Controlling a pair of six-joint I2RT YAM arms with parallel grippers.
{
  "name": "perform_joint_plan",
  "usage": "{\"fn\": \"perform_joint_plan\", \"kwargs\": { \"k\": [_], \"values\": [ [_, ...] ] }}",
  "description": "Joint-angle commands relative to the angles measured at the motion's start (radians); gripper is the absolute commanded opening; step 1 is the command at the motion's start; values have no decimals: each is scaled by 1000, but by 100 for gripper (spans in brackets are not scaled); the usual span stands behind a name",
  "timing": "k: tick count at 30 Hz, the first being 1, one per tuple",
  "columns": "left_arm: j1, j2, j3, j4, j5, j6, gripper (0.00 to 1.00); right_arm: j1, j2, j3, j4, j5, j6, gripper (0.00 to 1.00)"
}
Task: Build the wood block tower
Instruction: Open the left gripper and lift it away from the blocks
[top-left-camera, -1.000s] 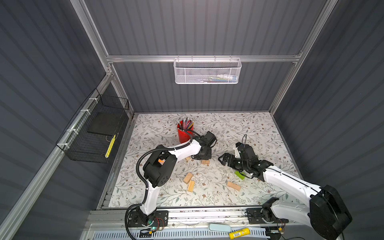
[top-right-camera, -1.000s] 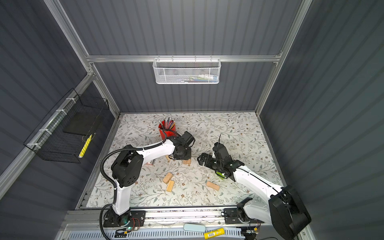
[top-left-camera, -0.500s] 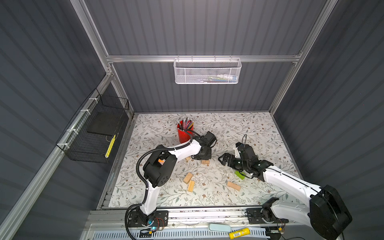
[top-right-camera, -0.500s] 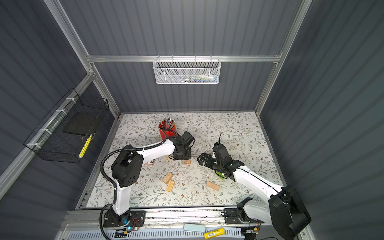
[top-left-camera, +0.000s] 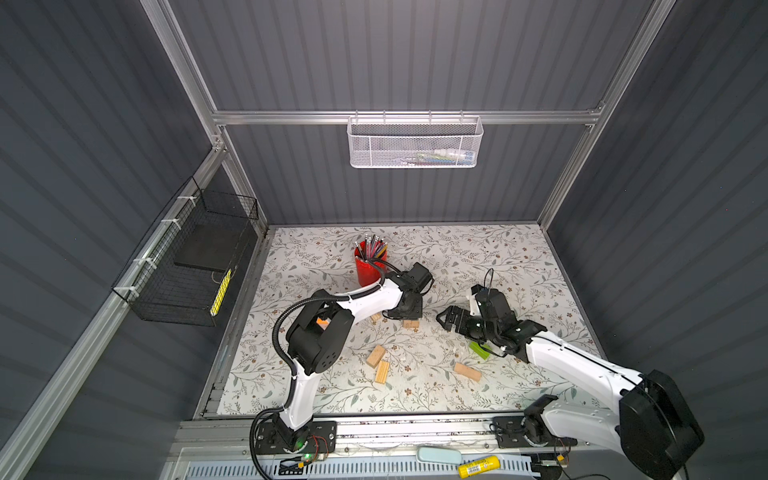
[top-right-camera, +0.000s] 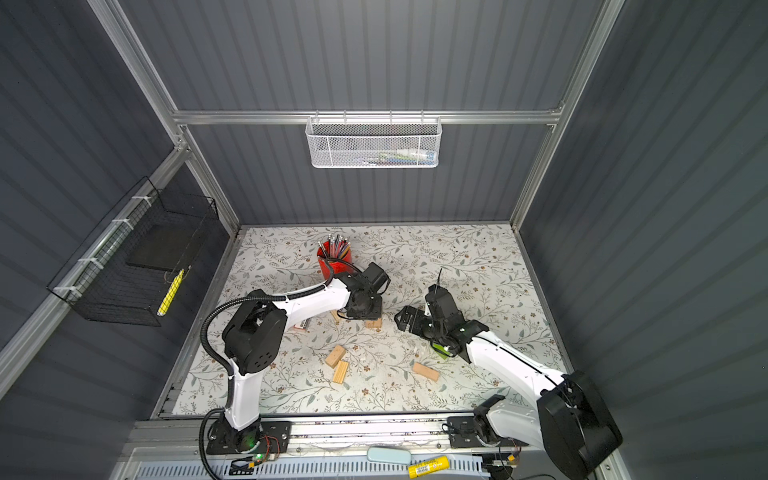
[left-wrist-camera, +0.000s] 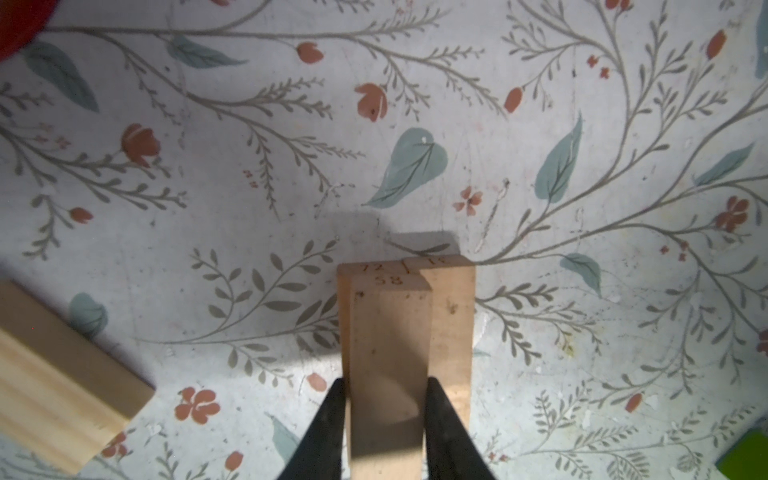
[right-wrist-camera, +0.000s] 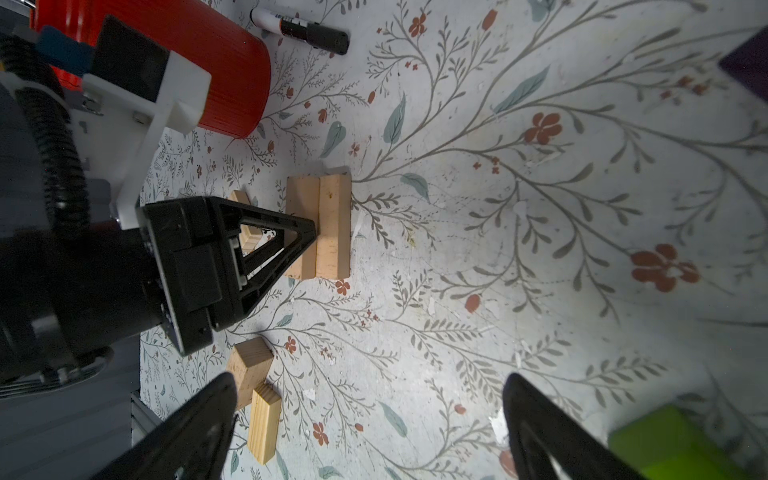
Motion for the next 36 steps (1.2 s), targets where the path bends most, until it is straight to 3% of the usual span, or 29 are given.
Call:
{"fn": "perform_joint_plan", "kwargs": {
  "k": [1,7,19,26,36],
  "values": [
    [-1,17,17,-26,-18,11,33,-4,-4,4,-2,13,-7,99],
    [0,7,19,-30,-22,12,35,-7,-10,15,-14,15,-19,99],
    [-2,-97,7,-40,-56,35,60,-8,-71,74,-198,87,-102,99],
    [-2,-223,-85,10,-34,44,73,-7,-86,87,-334,80,-130,99],
    [-37,-457,-350,157,17,45,94,27,-25,90,-441,38,-142,99]
  ]
}}
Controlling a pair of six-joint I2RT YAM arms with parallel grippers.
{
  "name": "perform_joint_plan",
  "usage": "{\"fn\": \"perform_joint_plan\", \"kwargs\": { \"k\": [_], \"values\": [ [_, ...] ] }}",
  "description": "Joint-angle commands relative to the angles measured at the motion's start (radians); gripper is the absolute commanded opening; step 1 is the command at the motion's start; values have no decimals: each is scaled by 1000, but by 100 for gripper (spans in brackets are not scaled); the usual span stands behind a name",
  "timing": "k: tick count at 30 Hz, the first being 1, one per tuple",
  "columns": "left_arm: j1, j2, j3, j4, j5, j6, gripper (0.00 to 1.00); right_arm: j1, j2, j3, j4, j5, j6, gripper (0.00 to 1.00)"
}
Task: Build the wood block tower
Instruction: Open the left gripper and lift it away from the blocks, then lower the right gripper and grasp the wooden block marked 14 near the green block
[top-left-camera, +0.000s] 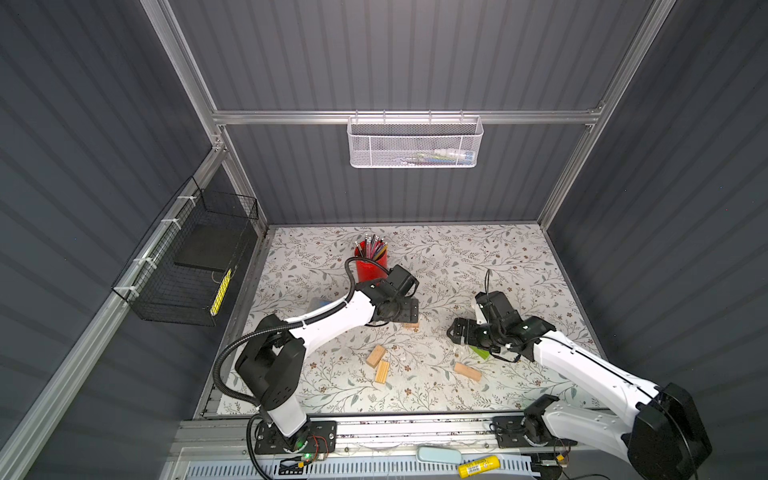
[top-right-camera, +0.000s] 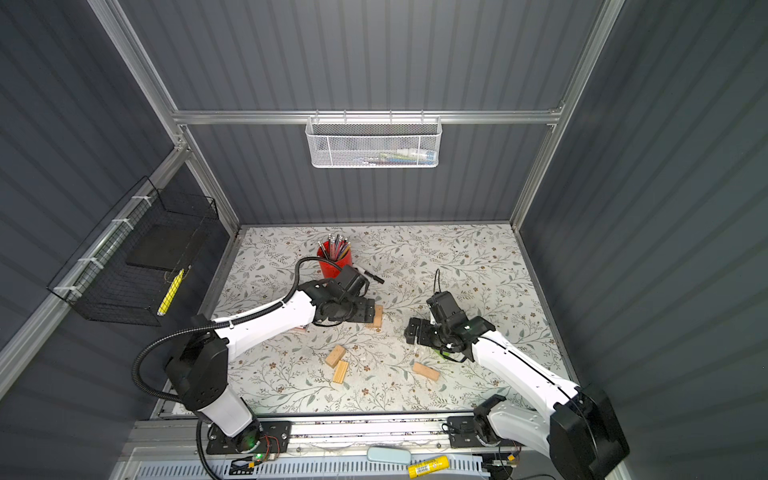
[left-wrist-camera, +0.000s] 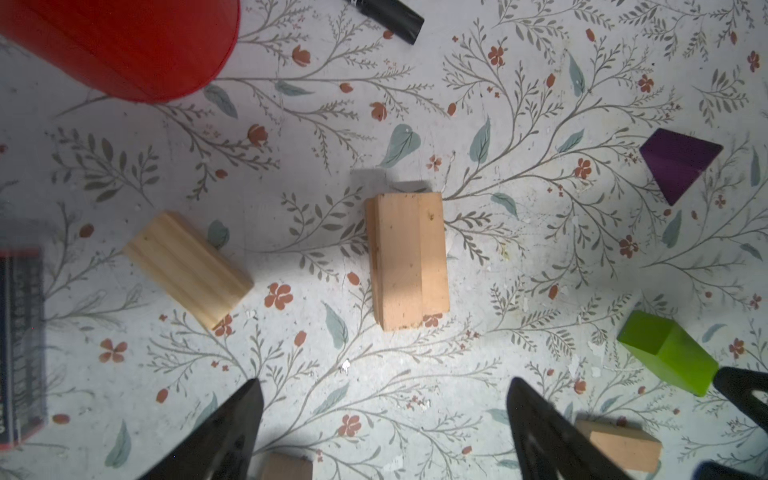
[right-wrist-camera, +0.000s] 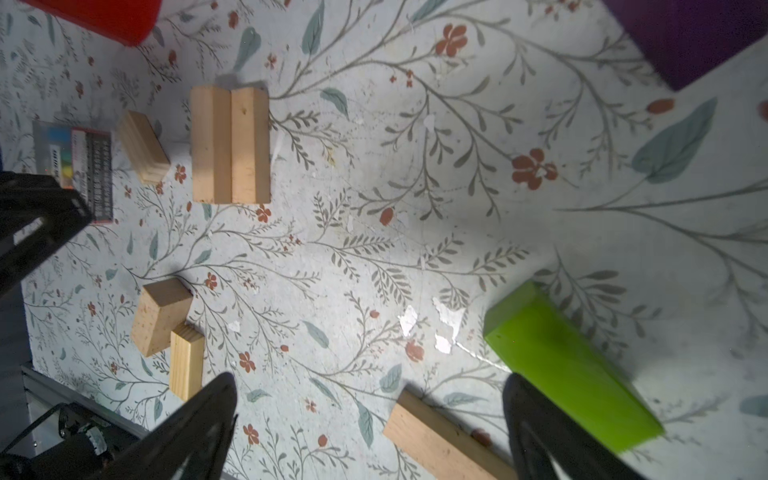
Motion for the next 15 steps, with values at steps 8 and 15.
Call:
{"fn": "perform_joint_plan", "kwargs": {
  "k": [8,15],
  "values": [
    [-68,-241,-228,160,6,-54,99,113,92,7,-101,23,-15,99],
    [-69,-327,-305,178,-30,-114,100,164,130,-13,-104,38,-15,99]
  ]
}}
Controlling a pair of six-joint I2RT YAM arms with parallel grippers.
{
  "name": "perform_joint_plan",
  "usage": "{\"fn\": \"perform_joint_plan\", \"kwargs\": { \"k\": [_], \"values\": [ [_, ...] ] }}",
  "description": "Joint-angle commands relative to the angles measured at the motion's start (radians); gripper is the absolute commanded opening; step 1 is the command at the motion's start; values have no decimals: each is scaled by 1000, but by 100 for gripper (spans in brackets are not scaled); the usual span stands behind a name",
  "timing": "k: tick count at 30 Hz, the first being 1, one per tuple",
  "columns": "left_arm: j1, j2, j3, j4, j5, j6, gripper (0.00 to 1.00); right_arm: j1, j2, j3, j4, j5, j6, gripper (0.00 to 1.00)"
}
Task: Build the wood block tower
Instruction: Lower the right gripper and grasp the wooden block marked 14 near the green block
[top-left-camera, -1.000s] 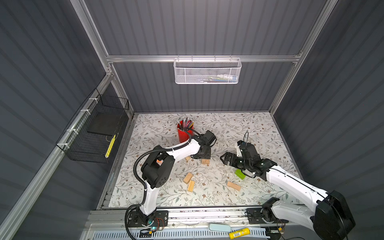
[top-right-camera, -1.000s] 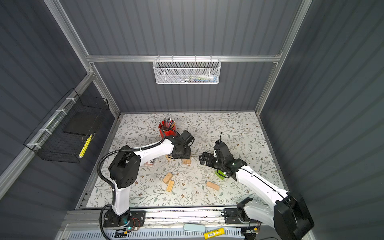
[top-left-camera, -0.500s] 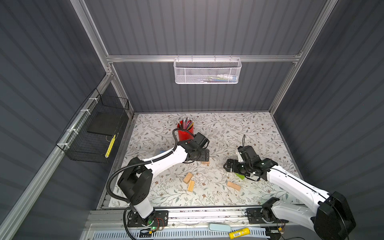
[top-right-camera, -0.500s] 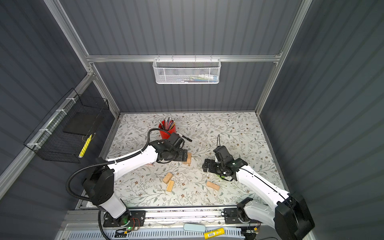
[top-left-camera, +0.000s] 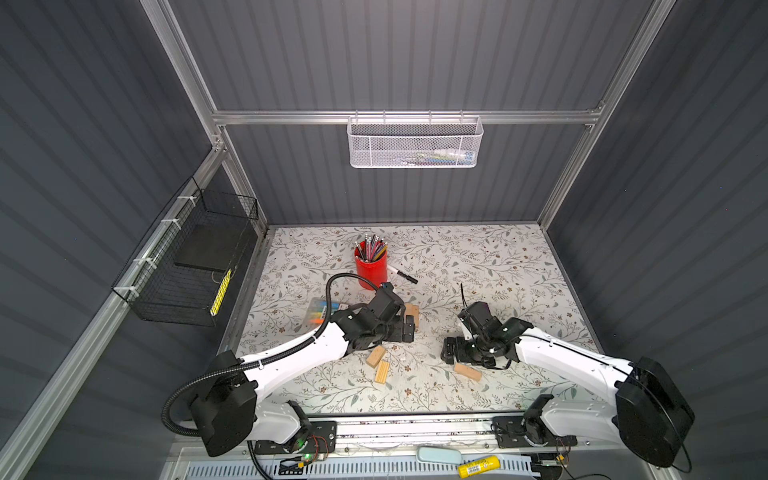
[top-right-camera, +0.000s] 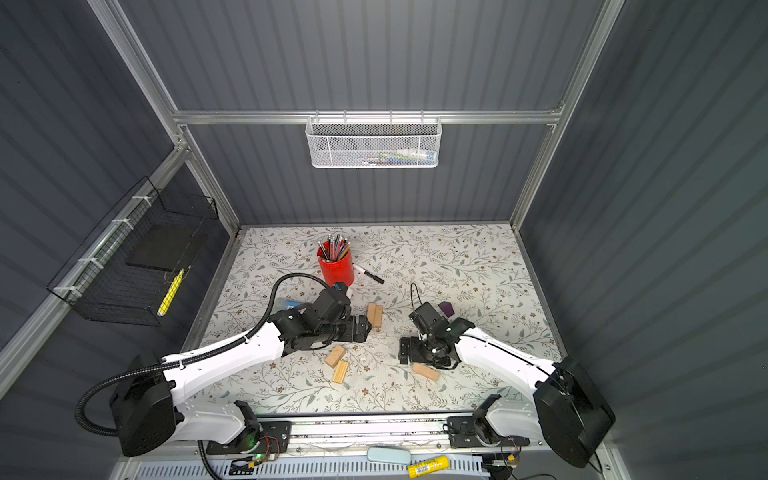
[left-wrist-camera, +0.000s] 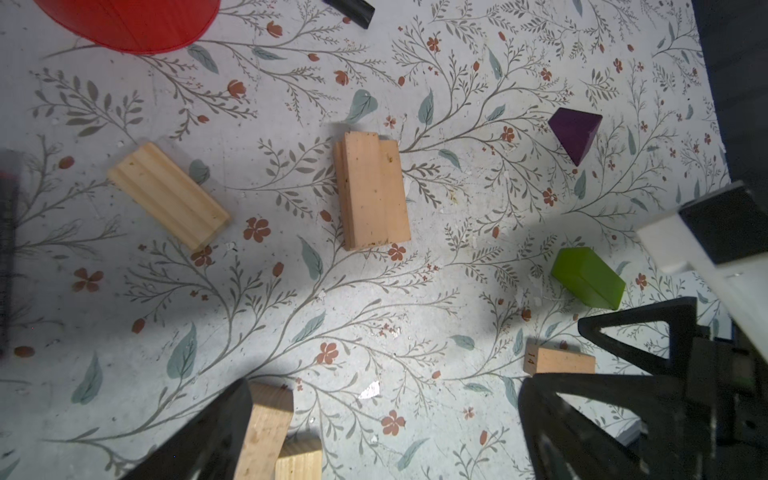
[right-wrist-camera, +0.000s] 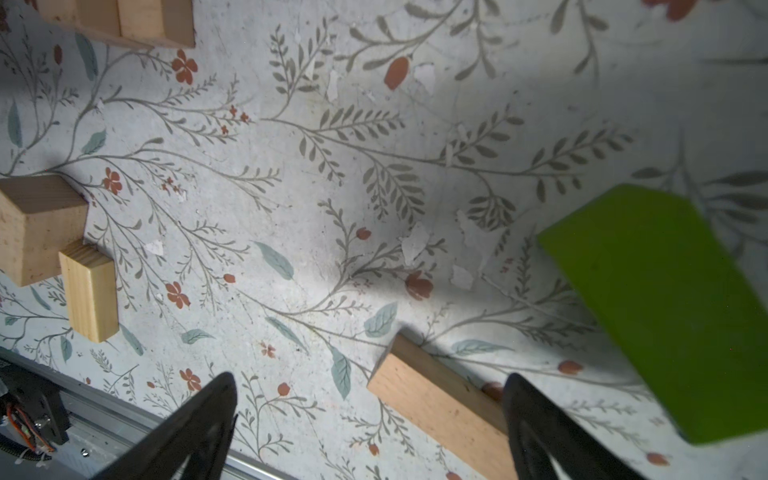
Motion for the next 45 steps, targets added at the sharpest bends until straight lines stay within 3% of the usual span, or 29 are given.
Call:
{"fn": "perform_joint_plan", "kwargs": {
  "k": [1,15,21,27,36,45],
  "values": [
    [-1,-41,-33,23,-31,-49,100,18,15,-18,-28,25,-5,99],
    [-1,-69,-56,2,-60,-72,100,180,-9,-72,-35,32,110,98],
    [-1,-72,-62,-3,-69,-71,100,274,44,-25,-55,100,180,87],
    [-1,-83,-62,-9,-72,-71,100,282,56,10,-135,195,181,74],
    [0,-113,-83,-4,-84,-74,99,283,14,-21,-120,180,114,67],
    [-1,-118,-87,-7,-89,-77,100,289,91,12,-118,190,92,52]
  ]
}}
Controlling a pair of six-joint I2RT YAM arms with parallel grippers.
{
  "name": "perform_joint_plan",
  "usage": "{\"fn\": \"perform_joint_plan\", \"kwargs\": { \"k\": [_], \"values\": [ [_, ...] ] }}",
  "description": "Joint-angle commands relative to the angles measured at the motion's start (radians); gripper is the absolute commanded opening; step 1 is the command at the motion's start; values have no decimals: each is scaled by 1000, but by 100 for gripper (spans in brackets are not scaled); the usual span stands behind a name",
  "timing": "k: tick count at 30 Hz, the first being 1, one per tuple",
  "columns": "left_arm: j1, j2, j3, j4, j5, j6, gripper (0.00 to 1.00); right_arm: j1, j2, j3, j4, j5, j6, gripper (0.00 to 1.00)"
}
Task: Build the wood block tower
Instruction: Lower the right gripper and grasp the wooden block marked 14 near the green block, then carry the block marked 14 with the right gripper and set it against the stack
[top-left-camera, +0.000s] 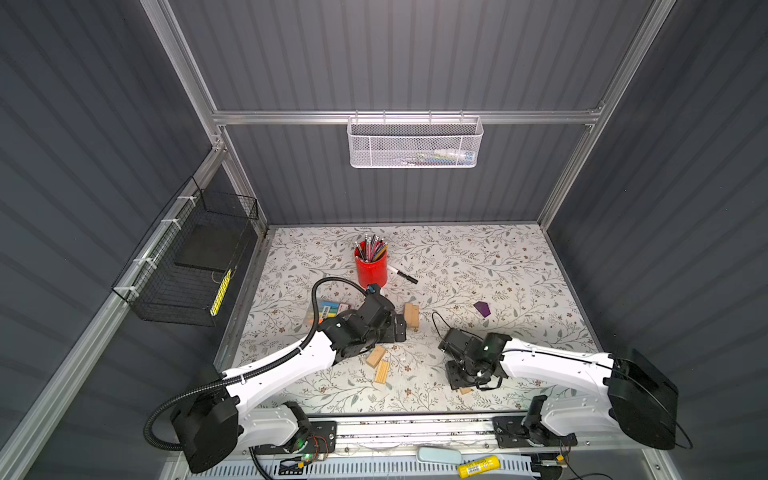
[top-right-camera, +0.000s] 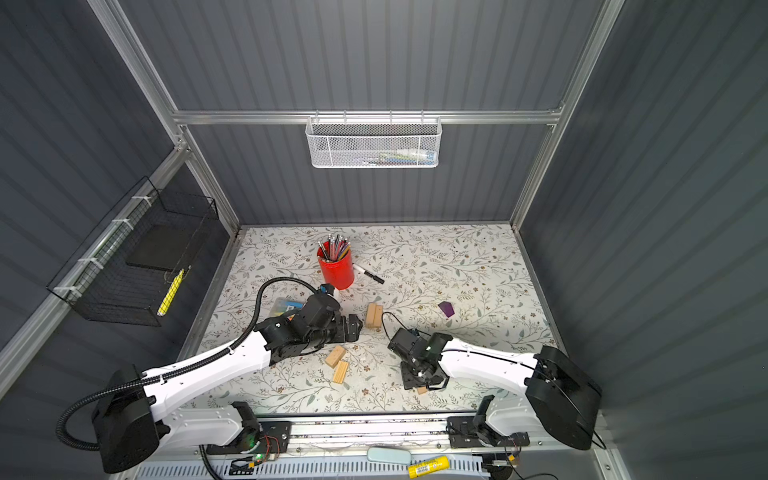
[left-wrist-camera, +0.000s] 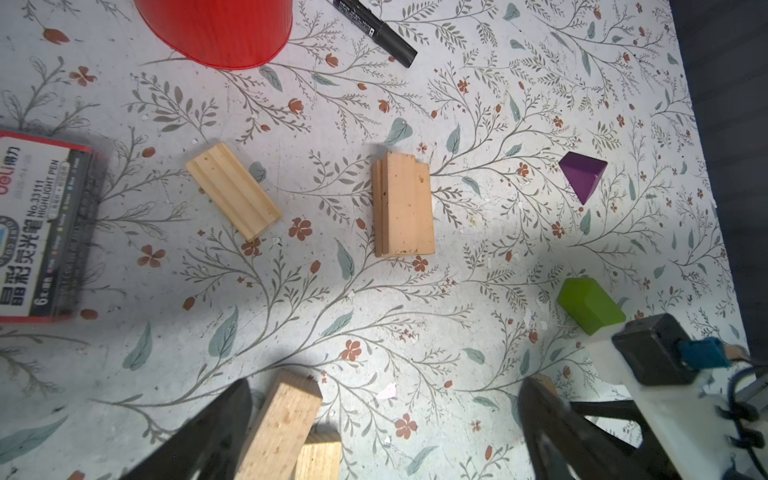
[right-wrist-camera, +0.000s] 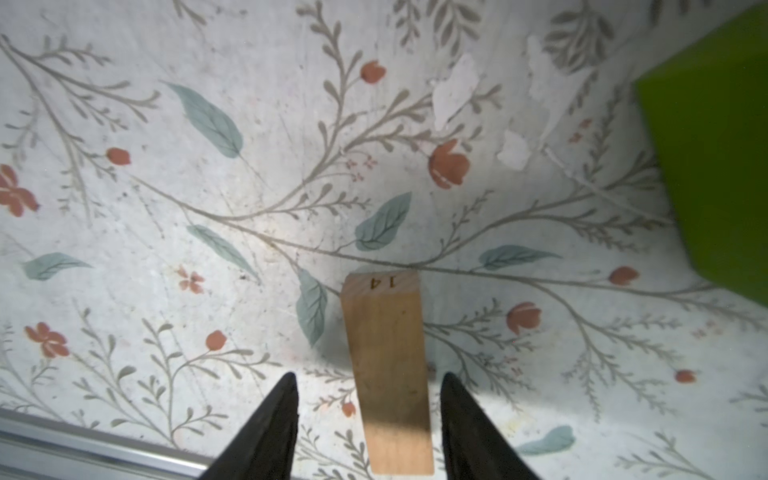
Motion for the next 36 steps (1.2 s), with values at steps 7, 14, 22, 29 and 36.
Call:
{"fn": "perform_joint_plan", "kwargs": {
  "k": [7,14,22,29,36],
  "values": [
    [-1,-15,-20,-13,-18,-11,100,17,58,39,-38,52,-21,41],
    [1,-20,-31,9,-5,-15,100,18,81,54,-43,72,-18,27],
    [13,-36,-13,-1,-16,12,99,3,30,145,-62,81,-16,24],
    [48,-44,14,-13,-35,52,99,-81,82,251,-14,32,-11,23],
    [82,-39,17,13,-34,84,97,-161,186,350,69,-2,4,23]
  ]
}}
